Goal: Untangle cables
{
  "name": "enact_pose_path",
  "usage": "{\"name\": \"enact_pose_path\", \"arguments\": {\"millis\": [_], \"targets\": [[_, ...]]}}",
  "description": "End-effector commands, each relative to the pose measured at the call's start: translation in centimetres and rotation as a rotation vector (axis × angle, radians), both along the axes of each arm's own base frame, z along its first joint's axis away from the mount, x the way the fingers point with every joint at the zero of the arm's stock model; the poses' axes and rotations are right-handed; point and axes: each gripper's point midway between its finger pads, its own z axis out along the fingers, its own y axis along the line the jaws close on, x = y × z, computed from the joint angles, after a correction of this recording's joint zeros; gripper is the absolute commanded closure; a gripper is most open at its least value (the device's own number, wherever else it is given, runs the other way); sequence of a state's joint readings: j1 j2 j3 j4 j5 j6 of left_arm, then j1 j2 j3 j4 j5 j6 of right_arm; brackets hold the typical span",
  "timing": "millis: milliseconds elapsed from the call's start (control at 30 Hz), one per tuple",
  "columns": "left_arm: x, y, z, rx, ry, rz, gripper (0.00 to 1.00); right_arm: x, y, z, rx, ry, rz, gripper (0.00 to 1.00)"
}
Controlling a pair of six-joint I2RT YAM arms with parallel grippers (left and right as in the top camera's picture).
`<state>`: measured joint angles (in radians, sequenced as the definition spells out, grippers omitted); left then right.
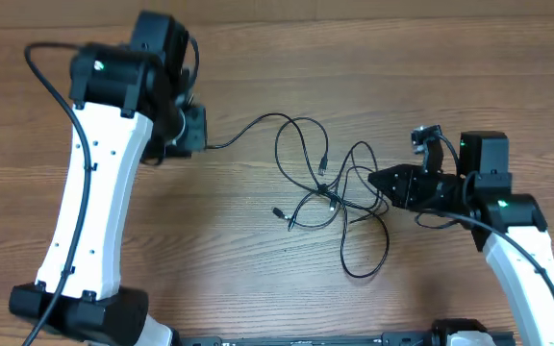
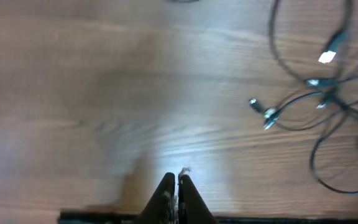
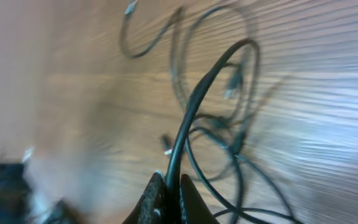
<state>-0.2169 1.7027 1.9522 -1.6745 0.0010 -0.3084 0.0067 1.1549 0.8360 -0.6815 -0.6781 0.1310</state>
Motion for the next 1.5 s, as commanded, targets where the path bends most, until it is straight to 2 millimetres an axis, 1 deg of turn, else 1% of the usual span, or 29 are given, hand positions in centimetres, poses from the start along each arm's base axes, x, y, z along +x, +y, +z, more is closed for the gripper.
{"name": "enact_pose_path", "arguments": {"millis": [0,67,100,133,167,200,233,333,367,500,600,700,733,767,867,900,967,1033,1100,1233,1367,1467], "targets": [[-1.8,-0.8,-1.5,-0.007,0.010,0.031,0.95,1.6,-5.4,0.2,-0.191,0.008,-0.336,0.96],[-2.0,-2.3,-3.1,-0.035,0.027,-0.006,0.96,1.3,-7.9,-0.5,-0.253,0.067,-0.504,0.96],[-2.0,-3.1,-3.8,-0.047,0.033,-0.025,0.96,1.0,-8.7,-0.9,-0.276,0.091,-0.553,0.96],[-2.0,-4.9,-5.4,-0.075,0.039,-0.059,0.94,0.5,-9.3,-1.4,-0.303,0.120,-0.584,0.96],[-1.9,-5.8,-6.1,-0.093,0.037,-0.079,0.88,0.3,-9.3,-1.6,-0.307,0.130,-0.583,0.96],[-1.9,-6.8,-6.8,-0.115,0.035,-0.102,0.78,0.1,-9.3,-1.8,-0.311,0.141,-0.580,0.96],[-1.9,-7.9,-7.4,-0.138,0.029,-0.125,0.72,0.0,-9.3,-1.9,-0.315,0.148,-0.577,0.96],[-1.6,-11.1,-8.8,-0.214,0.009,-0.192,0.60,-0.3,-9.3,-2.2,-0.320,0.162,-0.571,0.96],[-1.5,-12.2,-9.1,-0.241,0.000,-0.214,0.58,-0.3,-9.3,-2.2,-0.322,0.164,-0.571,0.96],[-1.2,-15.9,-10.4,-0.310,-0.033,-0.294,0.58,-0.7,-9.2,-2.5,-0.325,0.183,-0.567,0.96],[-1.5,-18.2,-11.7,-0.332,-0.016,-0.304,0.58,-1.0,-9.3,-2.7,-0.333,0.196,-0.567,0.96],[-2.6,-21.2,-12.7,-0.390,0.021,-0.357,0.58,-1.2,-9.4,-2.8,-0.341,0.204,-0.570,0.96],[-3.5,-23.2,-13.4,-0.431,0.046,-0.403,0.58,-1.2,-9.4,-2.8,-0.341,0.205,-0.570,0.96],[-4.0,-24.2,-13.7,-0.451,0.062,-0.428,0.58,-1.2,-9.4,-2.8,-0.341,0.205,-0.570,0.96],[-5.7,-26.4,-15.0,-0.471,0.094,-0.516,0.57,-1.2,-9.4,-2.8,-0.341,0.205,-0.570,0.96],[-6.7,-27.3,-15.7,-0.460,0.090,-0.619,0.55,-1.2,-9.4,-2.8,-0.341,0.205,-0.570,0.96],[-7.7,-28.1,-16.1,-0.448,0.066,-0.764,0.50,-1.2,-9.4,-2.8,-0.341,0.205,-0.570,0.96],[-8.4,-29.0,-16.0,-0.452,0.038,-0.849,0.46,-1.2,-9.5,-2.8,-0.344,0.205,-0.572,0.96],[-8.5,-29.8,-15.6,-0.459,-0.002,-0.916,0.44,-1.2,-9.7,-2.8,-0.354,0.204,-0.579,0.96],[-8.2,-30.7,-15.3,-0.467,-0.049,-0.941,0.45,-1.4,-10.1,-2.9,-0.371,0.209,-0.594,0.96],[-8.0,-30.9,-15.2,-0.472,-0.059,-0.942,0.45,-1.3,-10.3,-2.9,-0.372,0.212,-0.614,0.96],[-8.1,-30.9,-15.2,-0.473,-0.057,-0.940,0.46,-1.3,-10.7,-2.9,-0.353,0.231,-0.677,0.96]]}}
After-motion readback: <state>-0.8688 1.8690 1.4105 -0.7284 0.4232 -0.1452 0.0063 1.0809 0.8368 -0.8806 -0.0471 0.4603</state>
